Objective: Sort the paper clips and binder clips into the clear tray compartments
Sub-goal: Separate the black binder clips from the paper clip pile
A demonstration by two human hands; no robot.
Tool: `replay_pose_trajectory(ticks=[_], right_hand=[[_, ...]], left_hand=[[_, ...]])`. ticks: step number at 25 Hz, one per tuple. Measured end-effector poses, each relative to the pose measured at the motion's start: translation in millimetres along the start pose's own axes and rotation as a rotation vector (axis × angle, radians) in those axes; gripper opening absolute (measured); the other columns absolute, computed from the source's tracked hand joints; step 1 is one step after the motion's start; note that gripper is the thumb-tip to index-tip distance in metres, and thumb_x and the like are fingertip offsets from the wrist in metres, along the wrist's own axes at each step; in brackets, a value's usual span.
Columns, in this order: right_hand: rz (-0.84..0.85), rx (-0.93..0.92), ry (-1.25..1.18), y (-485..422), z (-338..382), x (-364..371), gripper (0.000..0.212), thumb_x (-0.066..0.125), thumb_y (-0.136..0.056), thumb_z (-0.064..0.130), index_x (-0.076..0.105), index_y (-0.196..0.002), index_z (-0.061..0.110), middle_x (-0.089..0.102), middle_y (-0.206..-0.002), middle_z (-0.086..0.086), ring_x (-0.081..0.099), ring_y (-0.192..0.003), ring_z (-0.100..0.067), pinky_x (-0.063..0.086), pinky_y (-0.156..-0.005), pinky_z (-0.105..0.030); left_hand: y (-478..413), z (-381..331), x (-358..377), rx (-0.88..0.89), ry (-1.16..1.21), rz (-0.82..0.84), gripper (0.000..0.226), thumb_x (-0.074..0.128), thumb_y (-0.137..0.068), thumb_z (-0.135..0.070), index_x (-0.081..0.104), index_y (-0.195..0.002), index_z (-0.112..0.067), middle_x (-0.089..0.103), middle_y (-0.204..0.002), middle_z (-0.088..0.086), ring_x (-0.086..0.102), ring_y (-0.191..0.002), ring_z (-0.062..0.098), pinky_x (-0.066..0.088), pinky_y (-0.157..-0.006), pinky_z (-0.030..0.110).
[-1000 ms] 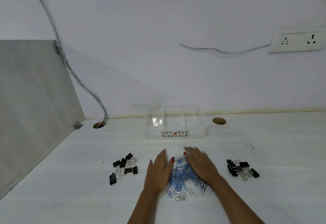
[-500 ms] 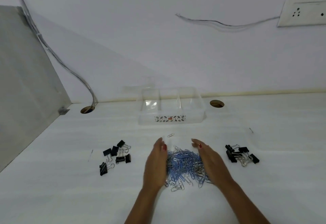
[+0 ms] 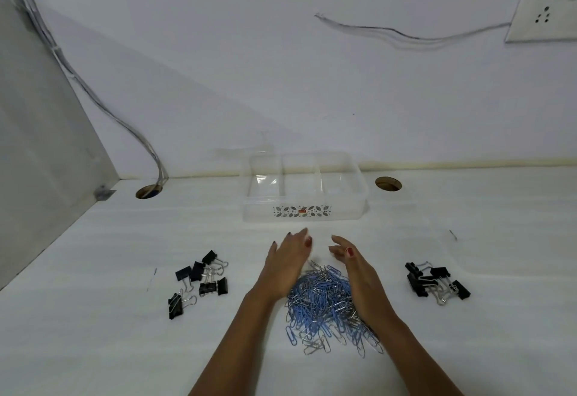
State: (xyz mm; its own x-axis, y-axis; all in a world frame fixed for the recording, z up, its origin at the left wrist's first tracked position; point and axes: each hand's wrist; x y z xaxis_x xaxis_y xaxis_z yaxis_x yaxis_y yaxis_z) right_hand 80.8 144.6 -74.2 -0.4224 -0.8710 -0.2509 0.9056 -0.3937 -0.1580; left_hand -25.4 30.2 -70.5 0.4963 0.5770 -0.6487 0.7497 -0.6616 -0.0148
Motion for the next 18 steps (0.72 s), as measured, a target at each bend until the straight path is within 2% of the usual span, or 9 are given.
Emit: replay_pose_trajectory(ticks=[2,5,7,9,10,12,14,17,18], right_hand=[[-0.023,-0.006,-0.051,-3,-1,-3,0.076,0.016,-0.058,0.091,0.042,-0.115,0.049,0.055,-0.121,0.008,0.048,-0.116,-0.004,0.031,-0.091,-0.011],[-0.086,0.004,-0.134,-5,-4,-7,0.052,0.021,-0.072,0.077,0.047,-0.108,0.048,0.058,-0.118,0.001,0.052,-0.114,-0.011,0.035,-0.103,-0.031],[-0.090,0.016,-0.122,-5,-4,-10,0.041,0.024,-0.077,0.065,0.047,-0.106,0.048,0.059,-0.118,0.000,0.053,-0.114,-0.013,0.036,-0.105,-0.035],[0.036,0.026,-0.001,-1,-1,-19,0.032,0.037,-0.078,0.062,0.044,-0.108,0.052,0.057,-0.119,0.008,0.051,-0.116,-0.009,0.038,-0.101,-0.030],[0.152,0.020,0.107,2,-1,-26,0.036,0.048,-0.076,0.062,0.041,-0.111,0.055,0.054,-0.120,0.015,0.049,-0.118,-0.004,0.038,-0.100,-0.028],[0.331,-0.027,0.314,10,-1,-41,0.064,0.067,-0.062,0.064,0.036,-0.118,0.057,0.049,-0.123,0.025,0.044,-0.118,0.008,0.036,-0.102,-0.025],[0.368,-0.042,0.408,18,2,-56,0.084,0.078,-0.049,0.062,0.036,-0.121,0.055,0.045,-0.126,0.030,0.041,-0.118,0.013,0.035,-0.103,-0.025],[0.381,0.007,0.523,24,2,-74,0.105,0.085,-0.038,0.052,0.033,-0.129,0.051,0.036,-0.134,0.029,0.033,-0.123,0.006,0.028,-0.107,-0.026],[0.395,0.008,0.565,26,1,-75,0.108,0.085,-0.036,0.050,0.031,-0.130,0.051,0.031,-0.135,0.030,0.029,-0.125,0.006,0.025,-0.108,-0.026]], left_hand=[[-1,-2,-2,0.084,-0.066,0.168,0.071,0.008,-0.083,-0.066,0.027,-0.140,-0.029,0.033,-0.149,-0.002,0.027,-0.137,0.009,0.010,-0.118,0.038],[13,3,-3,0.127,0.336,0.231,0.081,0.020,-0.065,-0.088,0.046,-0.124,-0.038,0.061,-0.122,-0.008,0.054,-0.113,0.000,0.037,-0.100,0.014],[19,12,3,0.126,0.530,0.066,0.072,0.034,-0.068,-0.084,0.054,-0.118,-0.036,0.067,-0.115,-0.007,0.060,-0.109,0.010,0.042,-0.100,0.026],[28,16,4,0.092,0.611,-0.112,0.053,0.045,-0.074,-0.071,0.054,-0.116,-0.041,0.064,-0.118,-0.011,0.055,-0.116,0.012,0.041,-0.103,0.039],[34,16,4,0.063,0.593,-0.133,0.045,0.049,-0.075,-0.063,0.051,-0.117,-0.045,0.059,-0.122,-0.015,0.050,-0.121,0.011,0.040,-0.104,0.039],[43,10,3,0.108,0.323,0.010,0.050,0.052,-0.071,-0.059,0.045,-0.120,-0.048,0.051,-0.128,-0.018,0.040,-0.130,0.010,0.030,-0.107,0.033],[51,6,5,0.202,0.062,0.137,0.060,0.054,-0.067,-0.061,0.043,-0.124,-0.046,0.043,-0.137,-0.018,0.033,-0.134,0.006,0.020,-0.111,0.033],[64,11,-8,0.195,0.289,0.123,0.075,0.073,-0.060,-0.046,0.041,-0.128,-0.044,0.034,-0.146,-0.012,0.029,-0.136,0.005,0.025,-0.113,0.028],[67,17,-12,0.186,0.268,0.144,0.085,0.077,-0.056,-0.047,0.036,-0.131,-0.044,0.031,-0.148,-0.011,0.025,-0.138,0.005,0.022,-0.114,0.027]])
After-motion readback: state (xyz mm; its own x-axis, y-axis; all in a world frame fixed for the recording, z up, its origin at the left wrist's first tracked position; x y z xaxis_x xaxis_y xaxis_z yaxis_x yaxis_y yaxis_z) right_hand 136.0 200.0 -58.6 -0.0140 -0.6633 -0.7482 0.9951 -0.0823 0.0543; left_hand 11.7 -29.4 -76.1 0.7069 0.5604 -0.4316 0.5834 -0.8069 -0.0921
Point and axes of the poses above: each hand's wrist, its own y-axis away from the middle knuckle, its own x-axis out of the palm, z = x × y
